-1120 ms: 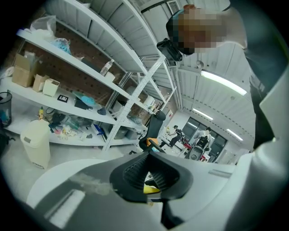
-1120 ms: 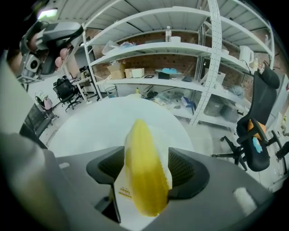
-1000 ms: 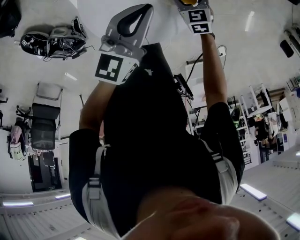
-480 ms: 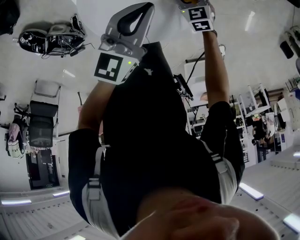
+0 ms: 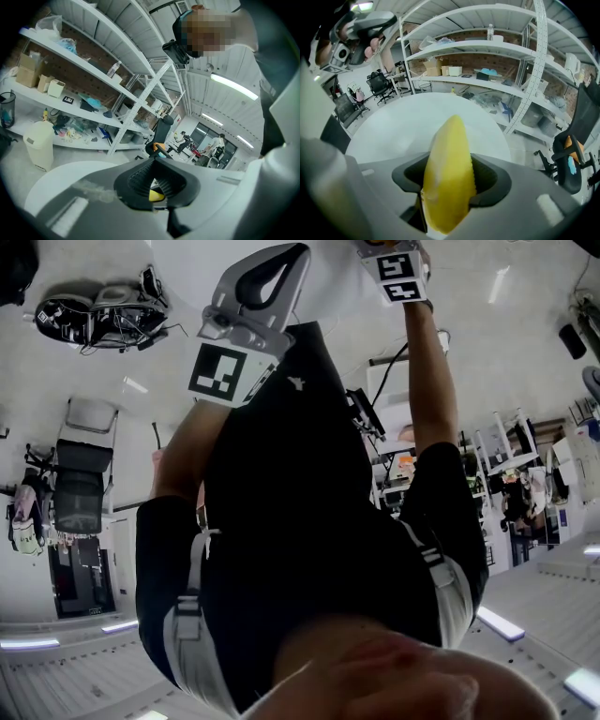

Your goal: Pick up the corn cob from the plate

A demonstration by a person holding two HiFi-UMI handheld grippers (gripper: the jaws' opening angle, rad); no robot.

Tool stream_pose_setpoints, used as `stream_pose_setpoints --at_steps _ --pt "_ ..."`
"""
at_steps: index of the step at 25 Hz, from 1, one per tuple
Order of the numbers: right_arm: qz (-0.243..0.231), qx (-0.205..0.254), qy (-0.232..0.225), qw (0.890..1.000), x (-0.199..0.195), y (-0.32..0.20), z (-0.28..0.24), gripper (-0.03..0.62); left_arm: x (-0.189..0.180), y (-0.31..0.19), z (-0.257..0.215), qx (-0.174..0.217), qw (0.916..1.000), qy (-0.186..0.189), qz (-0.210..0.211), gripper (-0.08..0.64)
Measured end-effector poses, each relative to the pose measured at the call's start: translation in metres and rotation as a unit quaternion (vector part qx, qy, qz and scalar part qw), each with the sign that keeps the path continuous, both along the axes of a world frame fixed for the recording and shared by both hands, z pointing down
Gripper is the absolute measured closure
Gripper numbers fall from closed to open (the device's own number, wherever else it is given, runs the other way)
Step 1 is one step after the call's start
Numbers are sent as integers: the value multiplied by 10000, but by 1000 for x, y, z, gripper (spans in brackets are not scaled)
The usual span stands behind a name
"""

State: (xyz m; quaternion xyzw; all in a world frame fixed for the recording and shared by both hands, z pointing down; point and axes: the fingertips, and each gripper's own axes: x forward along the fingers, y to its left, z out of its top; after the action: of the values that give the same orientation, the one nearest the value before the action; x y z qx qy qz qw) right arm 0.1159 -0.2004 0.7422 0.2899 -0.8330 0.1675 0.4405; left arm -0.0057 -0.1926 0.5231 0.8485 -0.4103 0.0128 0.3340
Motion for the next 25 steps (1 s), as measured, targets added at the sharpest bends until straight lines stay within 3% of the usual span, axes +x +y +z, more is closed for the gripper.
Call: stream_pose_setpoints --at_steps 15,25 --pt "244 -142 125 9995 2 5 3 333 0 12 -2 59 10000 -3 -80 557" --pt "470 -141 -73 9988 1 12 -7 333 3 25 -10 136 9998 -1 -132 558"
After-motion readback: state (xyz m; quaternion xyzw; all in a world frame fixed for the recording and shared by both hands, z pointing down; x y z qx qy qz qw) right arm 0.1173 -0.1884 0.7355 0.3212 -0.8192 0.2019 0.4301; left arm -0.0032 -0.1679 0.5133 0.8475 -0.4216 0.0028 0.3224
